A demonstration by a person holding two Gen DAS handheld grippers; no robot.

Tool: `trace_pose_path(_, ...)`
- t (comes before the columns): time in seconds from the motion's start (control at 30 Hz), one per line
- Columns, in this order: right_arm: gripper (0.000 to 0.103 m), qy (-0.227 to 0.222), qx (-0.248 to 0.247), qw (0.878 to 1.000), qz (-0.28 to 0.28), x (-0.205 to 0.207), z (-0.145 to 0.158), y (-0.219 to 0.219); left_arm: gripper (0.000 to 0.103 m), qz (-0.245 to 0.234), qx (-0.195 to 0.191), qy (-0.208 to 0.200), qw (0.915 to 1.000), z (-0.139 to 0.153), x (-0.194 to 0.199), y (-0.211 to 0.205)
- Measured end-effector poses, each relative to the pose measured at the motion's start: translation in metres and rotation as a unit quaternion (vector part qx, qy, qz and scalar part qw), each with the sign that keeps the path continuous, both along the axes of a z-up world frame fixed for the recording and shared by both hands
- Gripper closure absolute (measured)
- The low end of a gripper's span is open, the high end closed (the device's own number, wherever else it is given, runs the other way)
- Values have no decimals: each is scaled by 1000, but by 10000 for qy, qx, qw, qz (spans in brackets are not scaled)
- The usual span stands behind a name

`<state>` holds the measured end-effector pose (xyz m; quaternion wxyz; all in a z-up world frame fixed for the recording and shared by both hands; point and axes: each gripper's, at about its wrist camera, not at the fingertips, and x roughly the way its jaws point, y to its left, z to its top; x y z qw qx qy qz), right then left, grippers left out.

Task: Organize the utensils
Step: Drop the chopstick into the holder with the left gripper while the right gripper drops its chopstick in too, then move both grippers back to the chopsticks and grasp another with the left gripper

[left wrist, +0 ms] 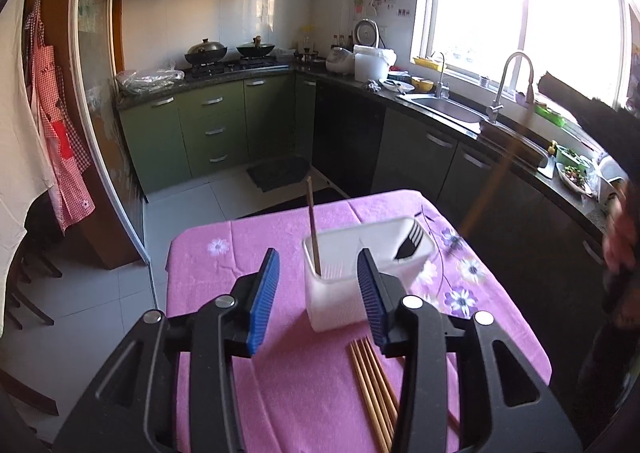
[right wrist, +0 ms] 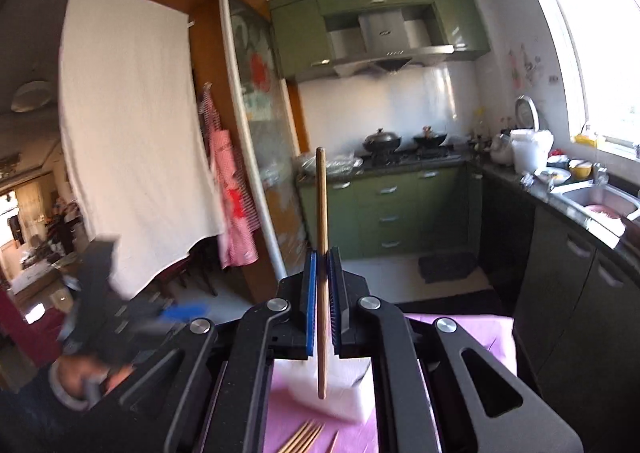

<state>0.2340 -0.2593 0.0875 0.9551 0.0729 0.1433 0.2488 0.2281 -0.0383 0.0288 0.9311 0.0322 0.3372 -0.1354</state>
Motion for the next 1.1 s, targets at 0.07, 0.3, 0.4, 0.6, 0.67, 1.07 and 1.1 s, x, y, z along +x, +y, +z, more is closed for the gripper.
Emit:
trace_pose_path(0.07, 96, 3, -70, 9999, -154, 17, 1, 8, 64, -24, 54, 56, 10000, -4, -9, 4)
trace_pose_path(0.3, 96, 635, -304, 9971, -277, 75, -44, 33, 64, -107, 155, 410, 9990, -28, -28, 15)
trace_pose_path(0.4, 96, 823, -427, 9953, -270, 86, -62, 39, 64, -82, 167, 555, 9983, -38, -30, 19)
trace_pose_path(0.6, 89, 685, -499, 9963, -170, 71, -64, 39, 64, -127, 155, 852, 9962, -56, -31, 12)
trace_pose_path(0.67, 89, 550, -463, 9973, -115, 52, -60, 33, 64, -169, 168, 975, 9949, -64, -32, 6)
trace_pose_path(1.07, 82, 1127, -1009, 9869, -566, -46, -160, -2, 64, -174, 364, 2285, 9727, -162, -6, -28)
trace_pose_path(1.1, 81, 1273, -981, 9854, -566, -47, -173, -5, 64, -147, 380, 2396, 9700, -170, -2, -31)
